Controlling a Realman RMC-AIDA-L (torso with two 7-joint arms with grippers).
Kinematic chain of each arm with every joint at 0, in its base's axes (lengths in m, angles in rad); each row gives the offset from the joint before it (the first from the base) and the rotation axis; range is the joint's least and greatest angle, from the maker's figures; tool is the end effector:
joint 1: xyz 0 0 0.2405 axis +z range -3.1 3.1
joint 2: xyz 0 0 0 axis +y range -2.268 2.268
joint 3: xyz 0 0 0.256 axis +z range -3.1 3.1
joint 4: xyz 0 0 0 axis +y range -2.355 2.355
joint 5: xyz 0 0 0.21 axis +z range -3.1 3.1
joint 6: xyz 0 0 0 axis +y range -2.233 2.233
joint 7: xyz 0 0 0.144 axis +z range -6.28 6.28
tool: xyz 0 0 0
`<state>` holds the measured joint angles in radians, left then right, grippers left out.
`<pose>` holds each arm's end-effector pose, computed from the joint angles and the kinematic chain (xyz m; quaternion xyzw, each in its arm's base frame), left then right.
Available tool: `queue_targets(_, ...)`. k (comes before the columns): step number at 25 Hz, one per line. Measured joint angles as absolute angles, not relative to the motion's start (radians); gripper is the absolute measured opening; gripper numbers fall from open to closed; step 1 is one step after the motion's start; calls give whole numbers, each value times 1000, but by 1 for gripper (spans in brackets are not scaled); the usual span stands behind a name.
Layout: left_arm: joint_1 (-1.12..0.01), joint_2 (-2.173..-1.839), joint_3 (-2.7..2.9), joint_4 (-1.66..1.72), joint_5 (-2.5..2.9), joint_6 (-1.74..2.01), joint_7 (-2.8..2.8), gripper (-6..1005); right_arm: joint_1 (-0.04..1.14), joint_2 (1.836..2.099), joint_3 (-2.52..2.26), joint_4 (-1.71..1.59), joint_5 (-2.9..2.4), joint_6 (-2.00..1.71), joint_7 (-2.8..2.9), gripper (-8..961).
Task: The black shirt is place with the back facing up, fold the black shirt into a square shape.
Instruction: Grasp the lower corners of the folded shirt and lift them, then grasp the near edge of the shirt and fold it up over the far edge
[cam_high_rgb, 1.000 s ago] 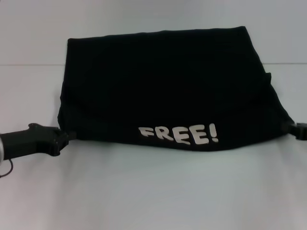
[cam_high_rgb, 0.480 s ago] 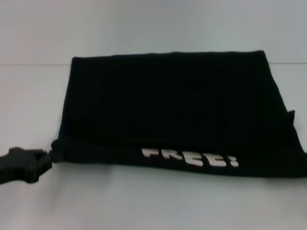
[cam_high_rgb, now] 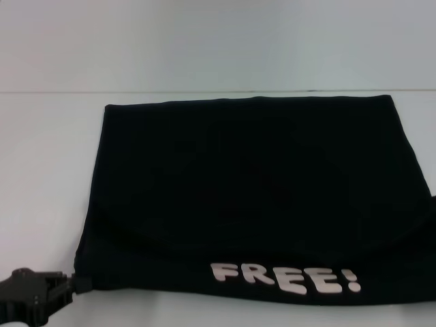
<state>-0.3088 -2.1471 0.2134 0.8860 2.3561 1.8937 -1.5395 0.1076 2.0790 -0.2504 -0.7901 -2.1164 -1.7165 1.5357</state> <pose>-0.3373 0.2214 0.0407 -0.8699 -0.4050 -0.2453 0.1378 0.3927 0.1816 0.0689 -0.7931 0.4722 0.2689 0.2751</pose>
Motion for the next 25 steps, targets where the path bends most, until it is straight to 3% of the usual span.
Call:
queue_targets(10,-276,-2159,191,882,2425,1948,-1540,8,99,2077,-183,-790,-2192,-1765,1532,34)
queue_targets(17,-295,-2157,181,871,2415,1958,-1545,8,153,2056,-136,-790,-2191,-1786,1546,35)
queue_targets(25,-519,-2082,155,734,2401,1718,-1629,8,353,1993,-143,-663,-2207,-1595,1590,34)
